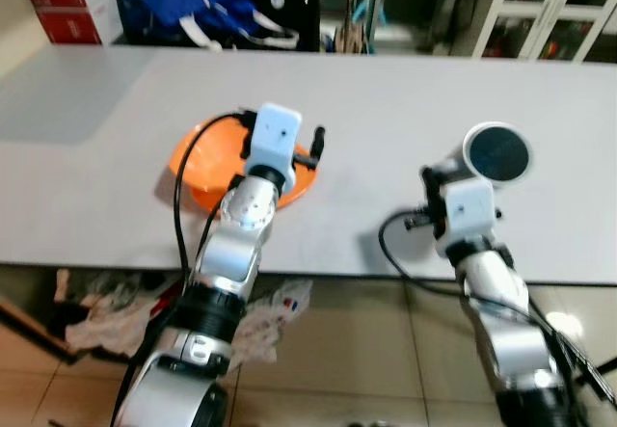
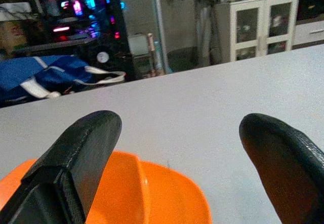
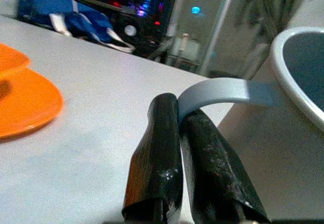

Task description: Setting the table

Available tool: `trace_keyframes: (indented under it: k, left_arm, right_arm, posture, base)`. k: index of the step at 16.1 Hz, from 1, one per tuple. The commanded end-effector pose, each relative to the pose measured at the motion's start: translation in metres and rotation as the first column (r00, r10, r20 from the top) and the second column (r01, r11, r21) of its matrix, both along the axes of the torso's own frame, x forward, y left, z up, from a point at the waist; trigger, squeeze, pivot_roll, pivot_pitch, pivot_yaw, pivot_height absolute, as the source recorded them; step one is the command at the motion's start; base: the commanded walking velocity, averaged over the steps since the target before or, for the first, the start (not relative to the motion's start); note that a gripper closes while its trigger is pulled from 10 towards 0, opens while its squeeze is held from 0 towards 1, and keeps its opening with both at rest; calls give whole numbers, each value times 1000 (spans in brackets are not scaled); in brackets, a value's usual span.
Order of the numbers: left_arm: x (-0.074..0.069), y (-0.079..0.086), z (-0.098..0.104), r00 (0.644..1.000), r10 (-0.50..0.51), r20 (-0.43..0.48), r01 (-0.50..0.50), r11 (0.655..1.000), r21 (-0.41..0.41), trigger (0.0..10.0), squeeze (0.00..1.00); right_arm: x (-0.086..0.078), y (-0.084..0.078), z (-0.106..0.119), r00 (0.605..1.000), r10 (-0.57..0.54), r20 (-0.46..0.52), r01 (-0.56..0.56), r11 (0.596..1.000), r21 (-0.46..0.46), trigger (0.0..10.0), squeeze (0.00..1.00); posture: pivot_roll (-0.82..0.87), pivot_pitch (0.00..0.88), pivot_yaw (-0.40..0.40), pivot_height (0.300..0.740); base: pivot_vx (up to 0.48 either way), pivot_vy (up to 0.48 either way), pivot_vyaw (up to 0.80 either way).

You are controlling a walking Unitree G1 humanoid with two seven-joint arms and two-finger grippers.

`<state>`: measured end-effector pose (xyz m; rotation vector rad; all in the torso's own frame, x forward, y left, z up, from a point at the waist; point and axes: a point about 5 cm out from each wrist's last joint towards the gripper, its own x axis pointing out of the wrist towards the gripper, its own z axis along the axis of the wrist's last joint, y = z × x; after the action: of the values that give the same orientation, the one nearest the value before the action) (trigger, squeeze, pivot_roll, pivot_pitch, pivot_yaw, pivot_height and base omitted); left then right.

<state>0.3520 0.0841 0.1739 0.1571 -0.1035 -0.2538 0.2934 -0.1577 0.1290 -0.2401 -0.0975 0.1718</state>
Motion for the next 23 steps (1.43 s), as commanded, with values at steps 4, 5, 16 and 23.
trace_keyframes:
  k: [4, 5, 16, 23]
  left_arm:
    - [-5, 6, 0, 1000, 22, -1, -22, 1000, -11, 10000, 0]
    - [-6, 6, 0, 1000, 22, -2, -22, 1000, -12, 10000, 0]
    - [-20, 6, -2, 999, 27, -18, -28, 1000, -14, 10000, 0]
    - [-21, 9, -1, 999, 34, -25, -34, 999, -3, 10000, 0]
  right_arm:
    - [16, 6, -7, 977, 169, -130, -165, 986, 37, 10000, 0]
    - [17, 7, -7, 970, 198, -138, -194, 980, 42, 10000, 0]
    - [15, 26, -33, 800, 508, -319, -555, 829, -72, 10000, 0]
    - [17, 22, -46, 799, 484, -356, -554, 823, -123, 10000, 0]
  posture:
    - [35, 0, 3, 740]
    - [39, 0, 1, 740]
    - [48, 0, -21, 740]
    - [63, 0, -22, 740]
  base:
    - [0, 0, 0]
    - [0, 0, 0]
    - [0, 0, 0]
    - [0, 0, 0]
